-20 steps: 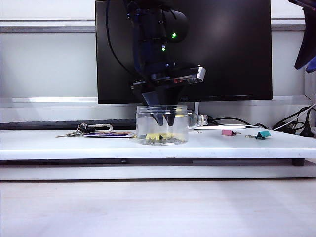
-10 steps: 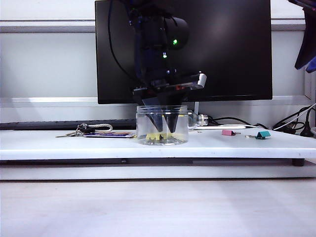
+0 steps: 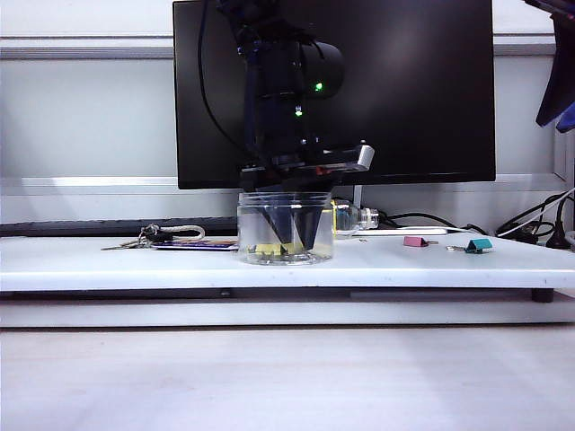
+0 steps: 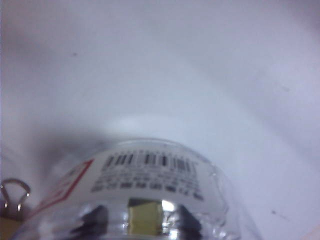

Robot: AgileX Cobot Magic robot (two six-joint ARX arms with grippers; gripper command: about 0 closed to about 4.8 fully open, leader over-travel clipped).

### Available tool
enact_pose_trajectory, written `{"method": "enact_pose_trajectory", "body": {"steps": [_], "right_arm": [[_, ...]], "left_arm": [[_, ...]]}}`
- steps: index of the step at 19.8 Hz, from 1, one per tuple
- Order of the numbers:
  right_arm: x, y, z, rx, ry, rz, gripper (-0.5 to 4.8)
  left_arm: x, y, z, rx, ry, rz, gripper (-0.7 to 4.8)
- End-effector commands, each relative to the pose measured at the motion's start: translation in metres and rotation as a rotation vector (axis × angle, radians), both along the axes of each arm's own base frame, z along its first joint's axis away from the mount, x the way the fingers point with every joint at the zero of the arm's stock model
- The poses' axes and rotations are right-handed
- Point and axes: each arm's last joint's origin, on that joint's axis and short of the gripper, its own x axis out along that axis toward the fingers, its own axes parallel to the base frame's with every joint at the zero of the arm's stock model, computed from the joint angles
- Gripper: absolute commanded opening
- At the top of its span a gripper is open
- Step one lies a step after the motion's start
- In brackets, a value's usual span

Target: Take the clips out of the round transparent plastic box and place them on the table.

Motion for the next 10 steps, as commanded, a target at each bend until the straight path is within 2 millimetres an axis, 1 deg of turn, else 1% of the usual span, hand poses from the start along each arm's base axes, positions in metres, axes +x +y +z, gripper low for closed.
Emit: {"method": "enact_pose_trajectory", "body": {"steps": [1, 3, 4, 5, 10], "right_arm": [[0.0002, 0.0002, 0.0019, 0.000, -0.015, 0.005, 1.15], [0.0002, 0.0002, 0.0019, 0.001, -0.016, 0.005, 1.15], [0.0002, 0.0002, 0.0019, 0.001, -0.016, 0.005, 1.15], [0.0002, 0.0002, 0.0019, 0.001, -0.016, 0.004, 1.15], [0.0002, 0.0002, 0.0019, 0.001, -0.015, 0.004, 1.16]], "left_arm": [[0.0019, -0.0005, -0.0033, 0.009, -0.007, 0.000, 1.73], [0.0022, -0.0006, -0.0032, 0.007, -0.010, -0.001, 1.68], [0.0024, -0.0008, -0.0031, 0.005, -0.012, 0.000, 1.29], [0.0027, -0.0011, -0.0031, 0.002, -0.015, 0.000, 1.08], [0.0037, -0.0019, -0.0027, -0.007, -0.026, 0.000, 1.07]]}}
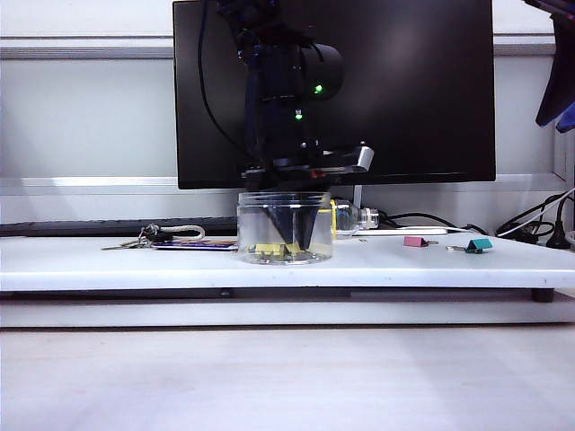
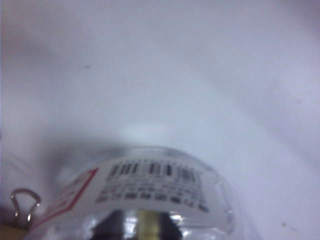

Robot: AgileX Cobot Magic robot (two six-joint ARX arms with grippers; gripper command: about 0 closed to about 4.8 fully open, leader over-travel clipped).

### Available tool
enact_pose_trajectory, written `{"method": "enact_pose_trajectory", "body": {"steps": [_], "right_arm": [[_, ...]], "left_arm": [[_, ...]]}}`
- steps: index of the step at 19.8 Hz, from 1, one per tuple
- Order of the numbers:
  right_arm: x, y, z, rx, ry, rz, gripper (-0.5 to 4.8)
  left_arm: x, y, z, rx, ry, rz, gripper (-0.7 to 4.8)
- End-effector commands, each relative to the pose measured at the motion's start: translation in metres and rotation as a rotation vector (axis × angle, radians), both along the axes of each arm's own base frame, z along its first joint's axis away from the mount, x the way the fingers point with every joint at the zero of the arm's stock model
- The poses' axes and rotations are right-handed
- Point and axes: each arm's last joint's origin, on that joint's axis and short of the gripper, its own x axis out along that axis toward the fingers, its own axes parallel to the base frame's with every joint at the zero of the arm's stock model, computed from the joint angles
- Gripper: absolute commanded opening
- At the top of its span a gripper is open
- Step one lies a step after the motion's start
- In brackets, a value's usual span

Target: Take the clips out of the round transparent plastic box and place them on the table.

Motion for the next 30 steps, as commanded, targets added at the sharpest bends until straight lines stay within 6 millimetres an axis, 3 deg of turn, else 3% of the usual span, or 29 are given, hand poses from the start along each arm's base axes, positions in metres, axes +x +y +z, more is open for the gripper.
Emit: {"method": "enact_pose_trajectory", "body": {"steps": [1, 7, 18, 23, 24, 25, 30], "right_arm": [[0.000, 0.000, 0.002, 0.001, -0.015, 0.005, 1.16], [0.000, 0.000, 0.002, 0.001, -0.016, 0.004, 1.15], [0.000, 0.000, 0.002, 0.001, -0.015, 0.005, 1.15], [0.000, 0.000, 0.002, 0.001, -0.015, 0.005, 1.15], [0.000, 0.000, 0.002, 0.001, -0.015, 0.005, 1.16], [0.000, 0.000, 0.002, 0.001, -0.015, 0.005, 1.16], [0.000, 0.000, 0.002, 0.001, -0.015, 0.005, 1.15]], "left_arm": [[0.001, -0.001, -0.001, -0.001, -0.007, -0.001, 1.07], [-0.001, 0.000, 0.004, -0.006, -0.011, 0.002, 1.07], [-0.011, 0.007, 0.034, -0.033, -0.038, 0.002, 1.07], [-0.017, 0.012, 0.039, -0.032, 0.010, 0.116, 1.06], [-0.017, 0.012, 0.039, -0.032, 0.012, 0.121, 0.76], [-0.018, 0.013, 0.040, -0.030, 0.014, 0.120, -0.13], [-0.017, 0.013, 0.040, -0.027, 0.010, 0.103, -0.05]]}}
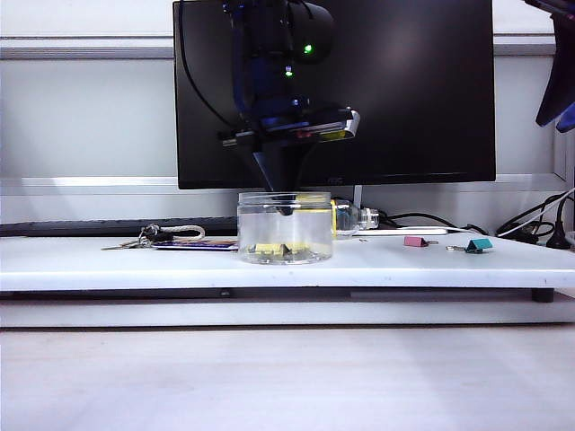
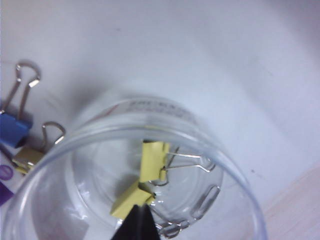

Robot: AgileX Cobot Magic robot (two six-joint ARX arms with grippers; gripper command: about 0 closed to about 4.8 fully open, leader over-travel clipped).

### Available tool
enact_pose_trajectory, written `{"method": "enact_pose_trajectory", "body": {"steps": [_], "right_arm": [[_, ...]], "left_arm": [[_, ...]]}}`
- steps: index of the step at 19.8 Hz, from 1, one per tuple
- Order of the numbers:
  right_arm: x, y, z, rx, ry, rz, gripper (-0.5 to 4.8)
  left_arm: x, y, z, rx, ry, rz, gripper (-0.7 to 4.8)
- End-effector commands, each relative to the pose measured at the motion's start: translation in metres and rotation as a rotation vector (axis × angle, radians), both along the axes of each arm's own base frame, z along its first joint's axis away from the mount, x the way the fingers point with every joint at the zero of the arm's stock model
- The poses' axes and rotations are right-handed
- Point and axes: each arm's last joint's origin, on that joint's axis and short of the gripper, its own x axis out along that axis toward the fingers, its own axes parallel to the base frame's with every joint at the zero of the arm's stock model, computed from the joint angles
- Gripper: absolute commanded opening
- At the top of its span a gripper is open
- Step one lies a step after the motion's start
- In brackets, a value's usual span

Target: Take the clips out of the round transparent plastic box and place them on the table.

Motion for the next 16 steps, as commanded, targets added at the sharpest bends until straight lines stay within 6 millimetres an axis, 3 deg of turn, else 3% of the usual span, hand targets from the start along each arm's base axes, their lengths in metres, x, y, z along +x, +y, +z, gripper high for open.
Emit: {"method": "enact_pose_trajectory", "body": {"steps": [1, 7, 8, 9, 10, 11, 14, 15, 16], "right_arm": [[0.0001, 0.0002, 0.0019, 0.001, -0.015, 0.005, 1.15], [0.0001, 0.0002, 0.0019, 0.001, -0.015, 0.005, 1.16], [0.0002, 0.0002, 0.0019, 0.001, -0.015, 0.005, 1.15], [0.0002, 0.0002, 0.0019, 0.001, -0.015, 0.005, 1.16], [0.0001, 0.0002, 0.0019, 0.001, -0.015, 0.005, 1.16], [0.0001, 0.0002, 0.0019, 0.001, -0.015, 0.005, 1.16], [0.0002, 0.0002, 0.0019, 0.002, -0.015, 0.005, 1.16], [0.0001, 0.0002, 0.0019, 0.002, -0.015, 0.005, 1.16], [0.0001, 0.0002, 0.0019, 0.001, -0.015, 0.005, 1.16]], "left_arm": [[-0.0014, 0.0000, 0.0040, -0.005, -0.009, -0.009, -0.05], [-0.0014, 0.0002, 0.0040, -0.003, -0.010, -0.018, -0.05], [-0.0016, 0.0004, 0.0039, 0.000, -0.008, -0.020, 0.46], [-0.0018, 0.0005, 0.0039, 0.001, -0.006, -0.022, 1.42], [-0.0020, 0.0007, 0.0036, 0.005, -0.004, -0.030, 2.89], [-0.0021, 0.0008, 0.0038, 0.007, -0.004, -0.034, 3.28], [-0.0019, 0.0011, 0.0036, 0.008, -0.003, -0.034, 3.11], [-0.0019, 0.0011, 0.0035, 0.008, -0.003, -0.034, 2.67], [-0.0019, 0.0009, 0.0035, 0.008, -0.004, -0.035, 1.69]]}}
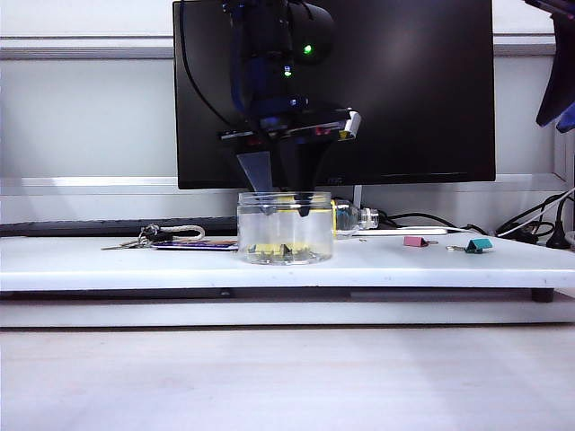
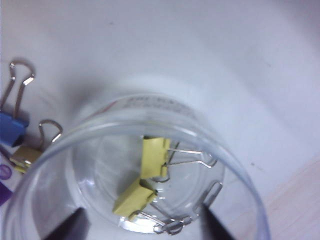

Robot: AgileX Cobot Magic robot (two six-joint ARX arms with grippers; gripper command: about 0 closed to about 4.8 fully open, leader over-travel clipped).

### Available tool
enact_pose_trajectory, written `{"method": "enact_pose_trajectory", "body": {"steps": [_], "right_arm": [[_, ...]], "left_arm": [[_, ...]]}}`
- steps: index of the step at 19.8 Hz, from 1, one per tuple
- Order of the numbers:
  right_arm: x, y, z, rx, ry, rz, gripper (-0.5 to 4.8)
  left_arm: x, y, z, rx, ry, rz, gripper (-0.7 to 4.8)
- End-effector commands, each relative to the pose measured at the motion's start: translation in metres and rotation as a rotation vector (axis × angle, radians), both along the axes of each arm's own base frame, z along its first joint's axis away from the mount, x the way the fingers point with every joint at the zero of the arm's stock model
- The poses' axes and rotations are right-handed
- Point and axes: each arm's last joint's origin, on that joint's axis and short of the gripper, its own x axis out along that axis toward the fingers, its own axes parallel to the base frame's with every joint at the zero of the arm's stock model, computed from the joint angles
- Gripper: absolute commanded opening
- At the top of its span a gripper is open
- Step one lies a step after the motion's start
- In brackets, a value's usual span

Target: Take the clips out of the round transparent plastic box and place them on the table.

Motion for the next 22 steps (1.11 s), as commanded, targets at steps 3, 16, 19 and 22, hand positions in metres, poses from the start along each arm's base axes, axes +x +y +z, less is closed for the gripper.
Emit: {"method": "enact_pose_trajectory", "body": {"steps": [3, 16, 19, 22], "right_arm": [[0.0001, 0.0002, 0.0019, 0.002, -0.015, 0.005, 1.16], [0.0001, 0.0002, 0.0019, 0.002, -0.015, 0.005, 2.57], [0.0001, 0.0003, 0.0019, 0.004, -0.015, 0.007, 4.45], [-0.0001, 0.0003, 0.0017, 0.004, -0.011, 0.007, 2.56]], "left_arm": [[-0.0009, 0.0000, 0.0039, -0.005, -0.014, -0.021, 0.12], [-0.0007, -0.0001, 0.0040, -0.005, -0.017, -0.031, 0.92], [-0.0006, -0.0002, 0.0038, -0.004, -0.017, -0.031, 1.58], [-0.0008, -0.0003, 0.0038, -0.005, -0.017, -0.031, 1.58]]}}
